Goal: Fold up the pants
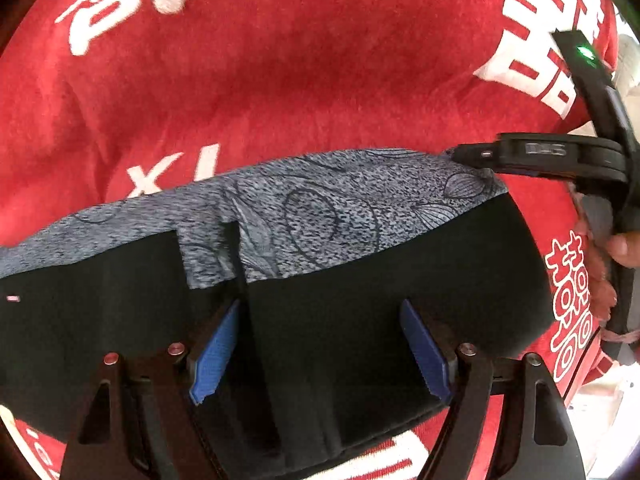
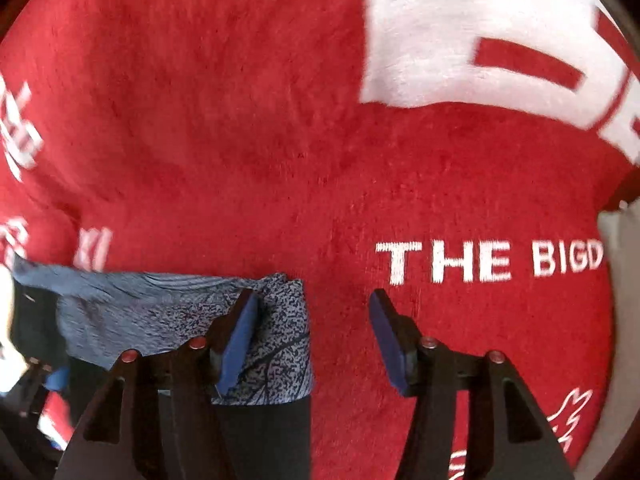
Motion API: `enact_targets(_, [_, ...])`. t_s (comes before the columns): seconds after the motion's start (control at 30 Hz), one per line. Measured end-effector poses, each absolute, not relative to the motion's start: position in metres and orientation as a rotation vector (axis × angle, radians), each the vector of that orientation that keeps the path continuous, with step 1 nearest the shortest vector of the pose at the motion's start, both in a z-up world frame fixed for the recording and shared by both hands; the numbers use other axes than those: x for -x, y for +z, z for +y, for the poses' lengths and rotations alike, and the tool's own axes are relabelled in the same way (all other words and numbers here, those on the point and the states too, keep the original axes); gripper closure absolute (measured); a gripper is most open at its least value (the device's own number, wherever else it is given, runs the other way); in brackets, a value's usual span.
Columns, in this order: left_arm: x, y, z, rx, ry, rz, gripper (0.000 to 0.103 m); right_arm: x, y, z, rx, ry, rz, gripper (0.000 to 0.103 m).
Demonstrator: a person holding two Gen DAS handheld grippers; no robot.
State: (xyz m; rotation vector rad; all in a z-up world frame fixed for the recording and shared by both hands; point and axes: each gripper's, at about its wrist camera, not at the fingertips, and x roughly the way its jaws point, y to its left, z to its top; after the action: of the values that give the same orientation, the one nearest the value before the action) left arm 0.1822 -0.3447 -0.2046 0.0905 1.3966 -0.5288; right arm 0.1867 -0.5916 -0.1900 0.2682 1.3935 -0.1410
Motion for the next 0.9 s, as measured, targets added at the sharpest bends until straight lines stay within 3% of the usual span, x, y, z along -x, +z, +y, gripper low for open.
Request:
enact_targets(0.1, [-0.181, -0.188, -0.331, -0.082, -0.508, 1.373, 0.023, -0.162, -0.165, -0.6, -0.319, -0.145, 1.336, 0.042])
enact_targets(0.17, [-0.182, -0.174, -0.326, -0.065, -0.498, 1.35, 0.023, -0.134, -0.149, -0.598, -0.321, -0.135, 1.321, 0.048])
enact_targets(0.27, [-0.183, -0.163, -0.338, -0.059, -0.54, 1.315, 0.023, -0.103, -0.138, -0.587, -0.304, -0.11, 1.316, 0.073])
enact_targets(0.3, [-0.184, -0.163, -0.343, -0.06, -0.554, 1.311, 0.023, -0.094, -0.137, -0.588, -0.319, -0.1, 1.311, 0.076])
enact_targets(0.53, [-0.164, -0.209, -0.359, -0.147, -0.574, 1.375, 0.023, -0.066, -0.16, -0.556, -0.344, -0.058, 1.357, 0.076])
enact_targets(0.83, [-0.161, -0.197, -0.33, -0.085, -0.43, 1.394, 0.023, -0.068, -0.166, -0.545, -0.313, -0.067, 1.366, 0.071])
enact_targets(0.9, [-0.155, -0.191, -0.322, -0.075, -0.391, 1.387, 0.023, -0.068, -0.161, -0.553, -0.306, -0.063, 1.384, 0.065])
